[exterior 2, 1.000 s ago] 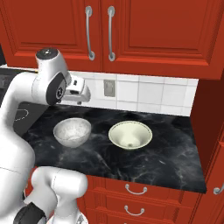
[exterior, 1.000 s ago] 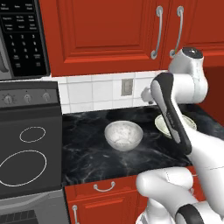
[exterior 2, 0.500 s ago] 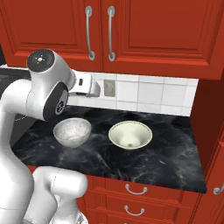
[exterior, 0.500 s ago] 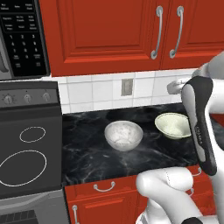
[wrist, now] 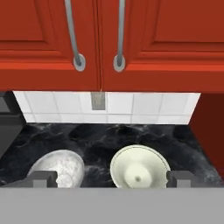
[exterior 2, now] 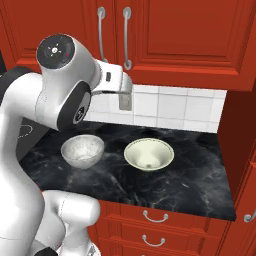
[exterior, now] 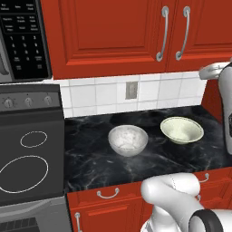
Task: Open the cabinet. Pick the bowls from the counter and place them in the cabinet. Then close the cabinet.
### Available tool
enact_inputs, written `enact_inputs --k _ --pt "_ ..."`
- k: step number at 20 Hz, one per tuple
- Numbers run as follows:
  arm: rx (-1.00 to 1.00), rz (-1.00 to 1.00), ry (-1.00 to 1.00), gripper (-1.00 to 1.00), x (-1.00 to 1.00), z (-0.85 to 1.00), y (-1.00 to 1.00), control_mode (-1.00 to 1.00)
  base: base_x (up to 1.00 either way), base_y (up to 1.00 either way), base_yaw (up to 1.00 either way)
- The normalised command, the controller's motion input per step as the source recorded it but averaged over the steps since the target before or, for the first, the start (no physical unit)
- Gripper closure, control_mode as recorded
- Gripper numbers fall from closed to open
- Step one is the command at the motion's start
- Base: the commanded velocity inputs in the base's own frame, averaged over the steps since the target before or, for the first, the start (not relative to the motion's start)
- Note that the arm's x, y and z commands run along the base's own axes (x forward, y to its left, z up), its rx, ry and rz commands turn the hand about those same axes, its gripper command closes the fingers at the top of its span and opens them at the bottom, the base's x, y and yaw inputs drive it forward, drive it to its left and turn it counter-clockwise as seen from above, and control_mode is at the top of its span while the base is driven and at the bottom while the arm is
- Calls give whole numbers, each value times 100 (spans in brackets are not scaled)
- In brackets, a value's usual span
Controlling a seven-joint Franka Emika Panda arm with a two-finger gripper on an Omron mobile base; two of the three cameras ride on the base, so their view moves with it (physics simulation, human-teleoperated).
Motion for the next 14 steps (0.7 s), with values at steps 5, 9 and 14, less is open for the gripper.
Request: enact_inputs --k 5,9,14 --pt "-6 1 -36 -100 3 8 -19 -100 0 0 0" --pt "-2 6 -30 -100 24 7 0 -100 0 0 0" --pt "0 1 -8 -100 35 21 0 -100 0 0 0"
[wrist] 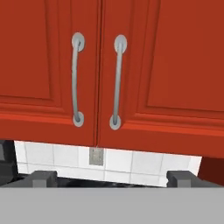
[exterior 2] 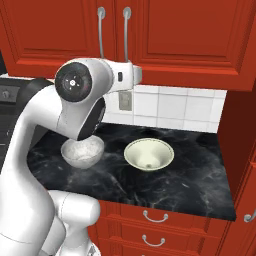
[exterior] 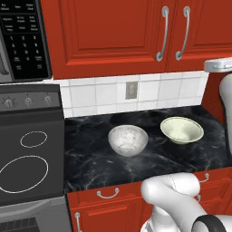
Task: Open the cabinet. Pick the bowls from the counter and place them in the cabinet. Then close the cabinet.
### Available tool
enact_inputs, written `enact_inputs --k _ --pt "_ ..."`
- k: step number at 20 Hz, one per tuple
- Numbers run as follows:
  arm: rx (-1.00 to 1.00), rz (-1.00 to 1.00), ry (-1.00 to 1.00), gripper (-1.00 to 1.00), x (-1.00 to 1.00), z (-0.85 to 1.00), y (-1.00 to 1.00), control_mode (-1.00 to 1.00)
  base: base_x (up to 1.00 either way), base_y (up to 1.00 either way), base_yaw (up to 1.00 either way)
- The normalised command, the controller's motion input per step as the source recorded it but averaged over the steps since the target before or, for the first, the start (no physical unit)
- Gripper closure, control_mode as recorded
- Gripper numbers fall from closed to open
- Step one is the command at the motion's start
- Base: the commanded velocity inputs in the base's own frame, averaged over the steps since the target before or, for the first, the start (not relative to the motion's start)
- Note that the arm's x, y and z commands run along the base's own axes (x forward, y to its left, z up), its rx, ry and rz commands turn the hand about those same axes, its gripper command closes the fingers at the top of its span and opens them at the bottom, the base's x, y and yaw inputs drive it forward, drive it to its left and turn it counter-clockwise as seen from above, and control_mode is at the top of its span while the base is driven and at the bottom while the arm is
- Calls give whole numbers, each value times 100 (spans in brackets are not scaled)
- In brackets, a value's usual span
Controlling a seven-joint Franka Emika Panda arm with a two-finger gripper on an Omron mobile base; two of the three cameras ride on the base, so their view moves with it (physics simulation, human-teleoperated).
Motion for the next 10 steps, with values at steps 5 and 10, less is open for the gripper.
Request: enact_inputs --k 5,10 --pt "0 -1 8 -100 31 37 0 -100 0 0 0" --pt "0 0 1 -100 36 45 0 -100 0 0 0"
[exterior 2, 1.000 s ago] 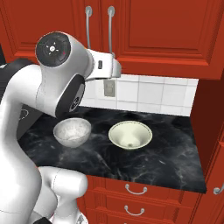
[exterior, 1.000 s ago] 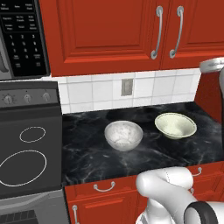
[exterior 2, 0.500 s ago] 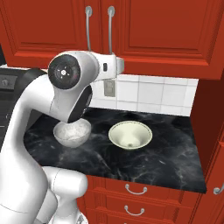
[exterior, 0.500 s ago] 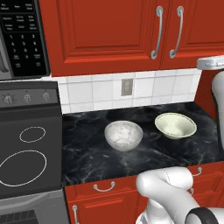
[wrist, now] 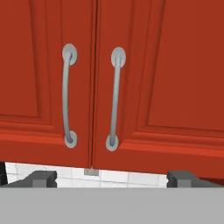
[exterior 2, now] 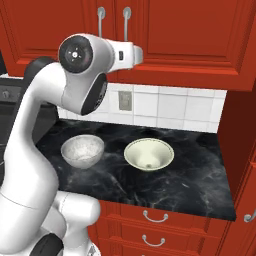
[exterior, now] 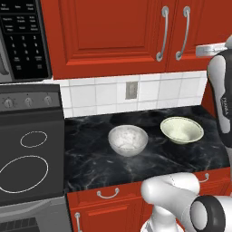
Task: Open the cabinet. Pick the bowls from the counter and place them in the cabinet. Then close the cabinet.
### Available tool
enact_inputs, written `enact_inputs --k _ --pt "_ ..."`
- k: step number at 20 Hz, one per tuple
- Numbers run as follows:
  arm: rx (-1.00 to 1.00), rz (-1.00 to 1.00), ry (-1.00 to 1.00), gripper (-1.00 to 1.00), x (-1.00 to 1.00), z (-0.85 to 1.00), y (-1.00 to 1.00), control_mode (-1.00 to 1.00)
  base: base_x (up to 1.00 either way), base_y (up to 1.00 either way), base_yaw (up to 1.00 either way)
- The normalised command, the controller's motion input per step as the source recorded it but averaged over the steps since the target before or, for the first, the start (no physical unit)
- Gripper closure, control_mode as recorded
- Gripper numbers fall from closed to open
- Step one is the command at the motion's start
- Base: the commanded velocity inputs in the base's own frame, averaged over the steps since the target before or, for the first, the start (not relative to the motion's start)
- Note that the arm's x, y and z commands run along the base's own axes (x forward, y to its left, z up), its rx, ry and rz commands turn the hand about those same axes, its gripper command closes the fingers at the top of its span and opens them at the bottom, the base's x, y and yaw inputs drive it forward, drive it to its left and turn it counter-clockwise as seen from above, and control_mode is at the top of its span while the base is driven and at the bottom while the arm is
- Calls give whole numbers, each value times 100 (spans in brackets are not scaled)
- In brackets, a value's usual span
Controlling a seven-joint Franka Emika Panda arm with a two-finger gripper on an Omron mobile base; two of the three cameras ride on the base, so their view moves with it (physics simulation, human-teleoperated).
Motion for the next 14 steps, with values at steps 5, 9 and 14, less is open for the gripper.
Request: enact_inputs --k 5,9,14 --pt "0 0 0 -100 56 6 7 -100 0 0 0" --pt "0 0 2 -100 52 0 0 -100 0 0 0" --pt "0 0 0 -100 45 0 0 -100 0 0 0"
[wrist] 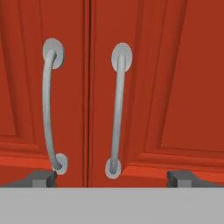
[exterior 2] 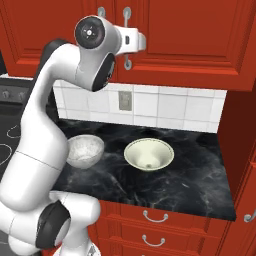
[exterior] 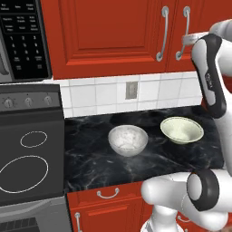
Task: Open the cabinet. Pick the bowls from the counter and place them in the cabinet. Then close the cabinet.
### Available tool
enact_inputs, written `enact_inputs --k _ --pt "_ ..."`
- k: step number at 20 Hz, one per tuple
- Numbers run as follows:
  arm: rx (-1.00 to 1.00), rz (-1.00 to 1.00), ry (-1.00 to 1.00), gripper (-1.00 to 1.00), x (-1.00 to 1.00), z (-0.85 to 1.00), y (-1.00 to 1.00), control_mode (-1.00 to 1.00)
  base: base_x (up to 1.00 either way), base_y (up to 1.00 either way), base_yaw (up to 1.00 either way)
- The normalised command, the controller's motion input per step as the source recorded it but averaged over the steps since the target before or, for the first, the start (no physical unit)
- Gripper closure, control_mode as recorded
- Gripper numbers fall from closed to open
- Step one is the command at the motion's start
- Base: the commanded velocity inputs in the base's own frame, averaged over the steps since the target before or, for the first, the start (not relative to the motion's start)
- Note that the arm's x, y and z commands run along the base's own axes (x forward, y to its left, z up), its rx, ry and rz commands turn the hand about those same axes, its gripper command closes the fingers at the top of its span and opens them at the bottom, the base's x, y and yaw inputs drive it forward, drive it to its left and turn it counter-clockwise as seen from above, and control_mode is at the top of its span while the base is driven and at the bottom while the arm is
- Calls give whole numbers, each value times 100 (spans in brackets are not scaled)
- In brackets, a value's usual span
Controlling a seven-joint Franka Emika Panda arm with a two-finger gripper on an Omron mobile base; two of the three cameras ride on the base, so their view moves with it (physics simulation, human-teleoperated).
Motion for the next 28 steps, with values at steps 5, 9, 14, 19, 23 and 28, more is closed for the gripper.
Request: enact_inputs --k 5,9,14,19,23,28 --pt "0 0 0 -100 37 -1 1 -100 0 0 0" --pt "0 0 0 -100 33 -8 2 -100 0 0 0" --pt "0 0 0 -100 38 0 0 -100 0 0 0" --pt "0 0 2 -100 38 0 -3 -100 0 0 0" --pt "0 0 4 -100 46 0 -2 -100 0 0 0" --pt "2 0 4 -100 46 0 -11 -100 0 0 0"
